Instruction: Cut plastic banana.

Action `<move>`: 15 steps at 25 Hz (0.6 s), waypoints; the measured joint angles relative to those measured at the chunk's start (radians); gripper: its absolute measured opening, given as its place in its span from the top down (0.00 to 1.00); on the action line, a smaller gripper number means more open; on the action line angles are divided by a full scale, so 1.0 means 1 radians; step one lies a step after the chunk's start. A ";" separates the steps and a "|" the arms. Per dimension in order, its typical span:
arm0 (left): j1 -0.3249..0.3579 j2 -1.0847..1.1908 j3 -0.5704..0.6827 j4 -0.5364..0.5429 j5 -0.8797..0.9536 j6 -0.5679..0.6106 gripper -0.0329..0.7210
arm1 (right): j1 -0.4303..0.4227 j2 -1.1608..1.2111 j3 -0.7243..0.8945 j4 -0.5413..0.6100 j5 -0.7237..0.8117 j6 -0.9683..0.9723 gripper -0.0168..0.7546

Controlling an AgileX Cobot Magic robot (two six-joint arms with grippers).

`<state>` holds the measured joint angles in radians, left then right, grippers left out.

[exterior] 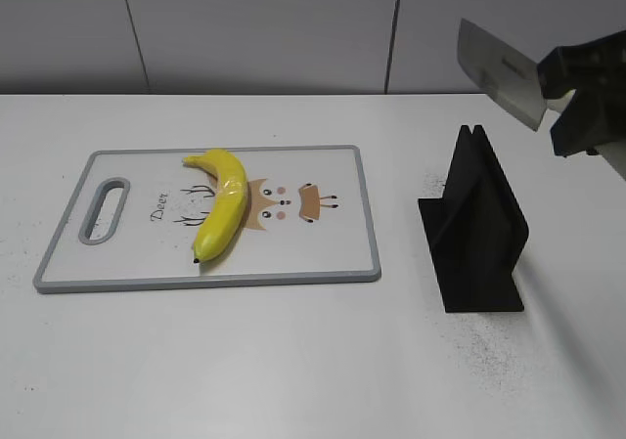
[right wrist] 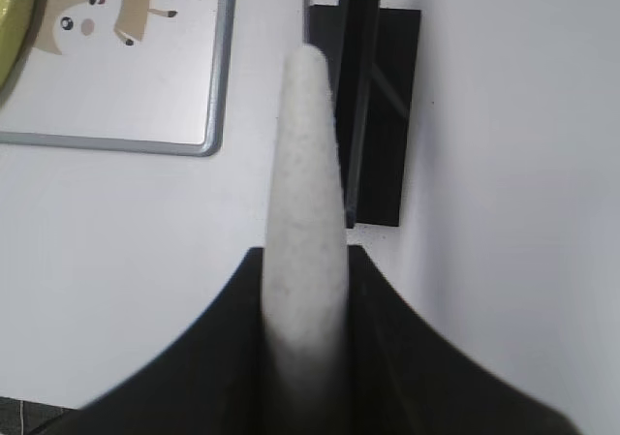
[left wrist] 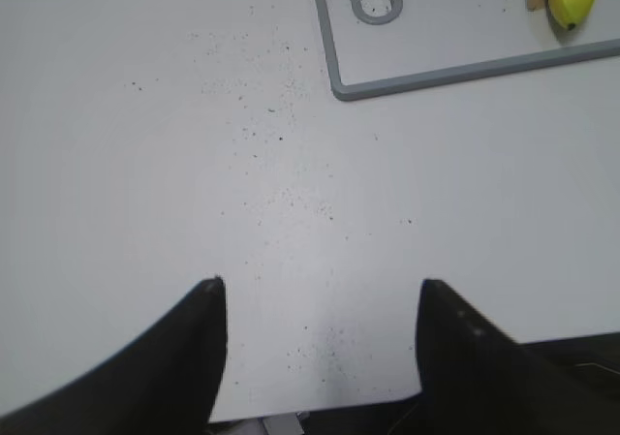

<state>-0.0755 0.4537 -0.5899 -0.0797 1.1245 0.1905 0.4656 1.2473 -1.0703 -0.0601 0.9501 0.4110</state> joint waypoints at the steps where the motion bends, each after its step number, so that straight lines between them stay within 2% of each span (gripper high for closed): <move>1: 0.000 -0.024 0.010 0.000 0.011 0.000 0.17 | 0.000 -0.011 0.012 -0.010 -0.003 0.015 0.77; 6: 0.000 -0.117 0.061 0.001 0.048 -0.004 0.15 | 0.000 -0.022 0.068 -0.021 -0.014 0.034 0.77; 15: 0.000 -0.345 0.111 0.028 -0.022 -0.073 0.17 | 0.000 -0.022 0.098 -0.031 -0.113 0.079 0.77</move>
<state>-0.0755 0.1090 -0.4789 -0.0521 1.1026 0.1177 0.4656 1.2252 -0.9720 -0.0908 0.8367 0.4895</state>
